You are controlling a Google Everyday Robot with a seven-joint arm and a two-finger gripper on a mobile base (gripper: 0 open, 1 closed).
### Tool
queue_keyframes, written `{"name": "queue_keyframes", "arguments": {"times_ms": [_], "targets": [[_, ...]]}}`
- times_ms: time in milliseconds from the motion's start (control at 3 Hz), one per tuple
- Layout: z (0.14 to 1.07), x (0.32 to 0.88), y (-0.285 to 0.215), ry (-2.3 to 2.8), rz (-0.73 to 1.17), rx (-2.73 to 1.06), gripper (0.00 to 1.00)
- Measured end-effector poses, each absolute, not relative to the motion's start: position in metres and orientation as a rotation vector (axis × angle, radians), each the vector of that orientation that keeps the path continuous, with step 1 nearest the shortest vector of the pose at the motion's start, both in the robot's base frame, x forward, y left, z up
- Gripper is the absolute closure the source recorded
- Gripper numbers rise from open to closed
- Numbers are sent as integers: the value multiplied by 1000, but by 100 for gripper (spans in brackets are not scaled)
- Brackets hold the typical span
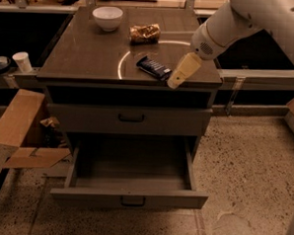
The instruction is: Place rxbar blueberry into middle drawer
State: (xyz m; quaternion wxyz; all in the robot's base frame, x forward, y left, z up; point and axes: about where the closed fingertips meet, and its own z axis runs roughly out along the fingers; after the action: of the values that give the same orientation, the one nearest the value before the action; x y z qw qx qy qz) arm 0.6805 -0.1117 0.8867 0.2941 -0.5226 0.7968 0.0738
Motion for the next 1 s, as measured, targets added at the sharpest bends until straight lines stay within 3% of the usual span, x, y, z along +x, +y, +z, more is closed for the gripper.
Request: {"name": "queue_keyframes", "arguments": {"times_ms": [333,1000], "targets": [[884,719,-90,2072,321,-1279,0],[856,749,-70,2058,380,-1225,0]]}}
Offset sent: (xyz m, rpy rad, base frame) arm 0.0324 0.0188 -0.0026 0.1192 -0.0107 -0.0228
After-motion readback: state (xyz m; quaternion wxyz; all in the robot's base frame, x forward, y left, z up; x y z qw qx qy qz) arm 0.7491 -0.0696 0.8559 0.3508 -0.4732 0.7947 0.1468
